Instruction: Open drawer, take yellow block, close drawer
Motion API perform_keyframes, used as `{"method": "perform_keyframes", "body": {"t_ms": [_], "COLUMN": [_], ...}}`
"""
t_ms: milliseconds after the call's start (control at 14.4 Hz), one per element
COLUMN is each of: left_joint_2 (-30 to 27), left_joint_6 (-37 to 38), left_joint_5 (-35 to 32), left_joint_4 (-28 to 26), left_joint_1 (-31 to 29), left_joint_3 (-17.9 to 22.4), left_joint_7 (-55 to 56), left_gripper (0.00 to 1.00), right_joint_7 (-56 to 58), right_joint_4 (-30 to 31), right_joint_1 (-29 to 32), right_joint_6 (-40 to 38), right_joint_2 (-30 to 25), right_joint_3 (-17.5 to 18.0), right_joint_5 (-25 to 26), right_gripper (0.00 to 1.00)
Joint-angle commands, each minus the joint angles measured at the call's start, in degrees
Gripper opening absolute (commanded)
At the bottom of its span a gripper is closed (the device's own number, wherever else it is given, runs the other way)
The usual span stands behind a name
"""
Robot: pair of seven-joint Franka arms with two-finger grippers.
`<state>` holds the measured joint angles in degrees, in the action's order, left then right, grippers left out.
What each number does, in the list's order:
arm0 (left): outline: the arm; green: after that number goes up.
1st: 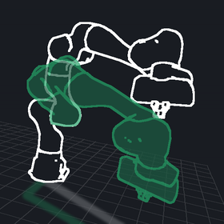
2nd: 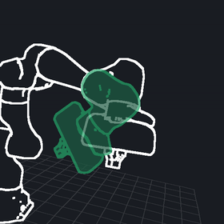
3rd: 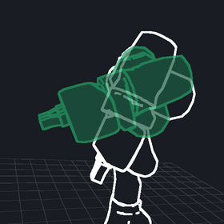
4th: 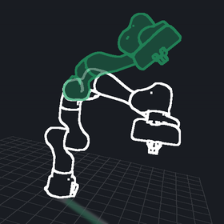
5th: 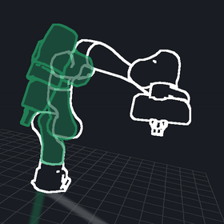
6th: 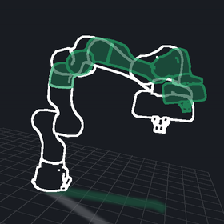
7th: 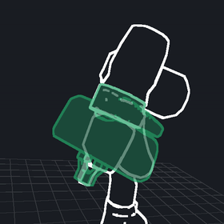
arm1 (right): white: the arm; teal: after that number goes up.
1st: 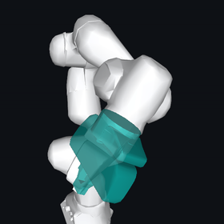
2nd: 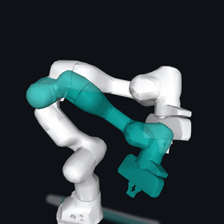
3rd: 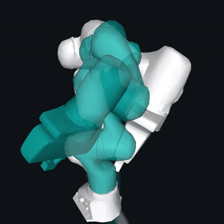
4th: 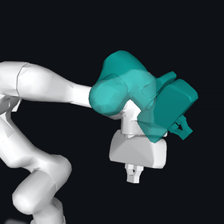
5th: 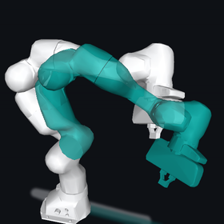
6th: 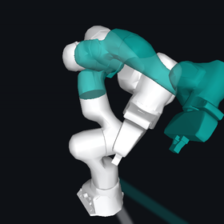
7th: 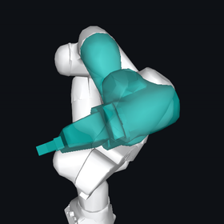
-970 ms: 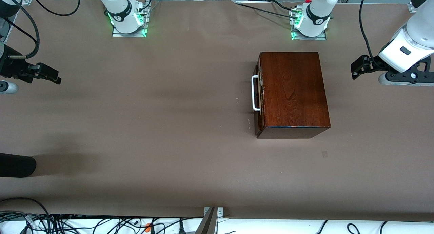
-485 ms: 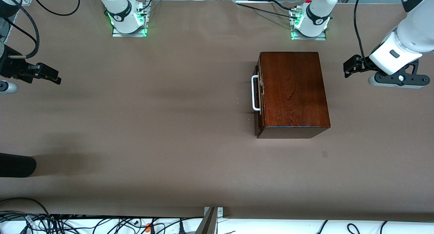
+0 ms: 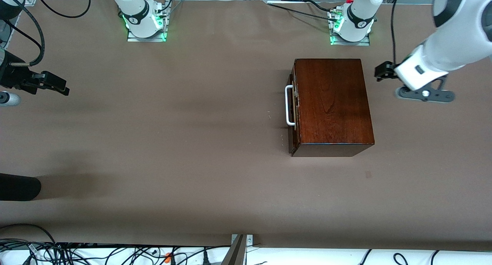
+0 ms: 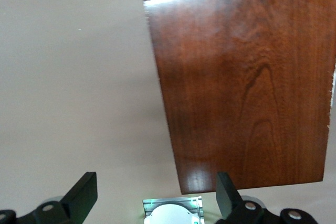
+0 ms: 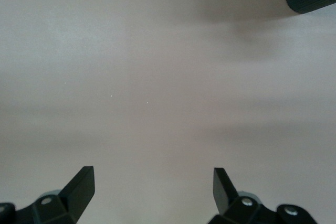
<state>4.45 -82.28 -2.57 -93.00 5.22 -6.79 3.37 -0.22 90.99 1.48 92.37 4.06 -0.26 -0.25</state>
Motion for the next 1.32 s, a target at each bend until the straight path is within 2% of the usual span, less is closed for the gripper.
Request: {"method": "perform_keyframes", "body": {"t_ms": [0,139,347,554,832,1040,1248], "left_joint_2": [3.4,5.6,9.0,12.5,17.7,21.1,23.4], "left_joint_6": [-2.0,-5.8,-11.0,-15.0,-18.9,-21.7,-22.1], "left_joint_5": [1.3,1.3,0.4,-2.3,-9.5,-11.1,-13.8], "left_joint_4": [1.9,1.9,1.9,2.0,2.0,2.0,2.0], "left_joint_1": [0.2,0.3,2.1,8.6,16.4,19.6,21.0], "left_joint_3": [-2.2,-5.4,-10.4,-10.7,-10.7,-10.6,-10.7], "left_joint_7": [0.7,1.9,10.4,20.6,32.4,39.2,41.2], "left_gripper": [1.00,1.00,1.00,1.00,1.00,1.00,1.00], "right_joint_7": [-0.3,-0.4,-0.4,-0.4,-0.4,-0.4,-0.4], "right_joint_4": [-0.7,-0.7,-0.7,-0.7,-0.7,-0.7,-0.7], "right_joint_1": [0.5,0.5,0.5,0.5,0.5,0.5,0.5], "right_joint_6": [-0.7,-0.7,-0.7,-0.7,-0.7,-0.7,-0.7], "right_joint_2": [-0.2,-0.2,-0.2,-0.2,-0.2,-0.2,-0.2], "right_joint_3": [0.3,0.3,0.3,0.3,0.3,0.3,0.3], "right_joint_5": [-0.2,-0.2,-0.2,-0.2,-0.2,-0.2,-0.2], "right_gripper": [1.00,1.00,1.00,1.00,1.00,1.00,1.00]}}
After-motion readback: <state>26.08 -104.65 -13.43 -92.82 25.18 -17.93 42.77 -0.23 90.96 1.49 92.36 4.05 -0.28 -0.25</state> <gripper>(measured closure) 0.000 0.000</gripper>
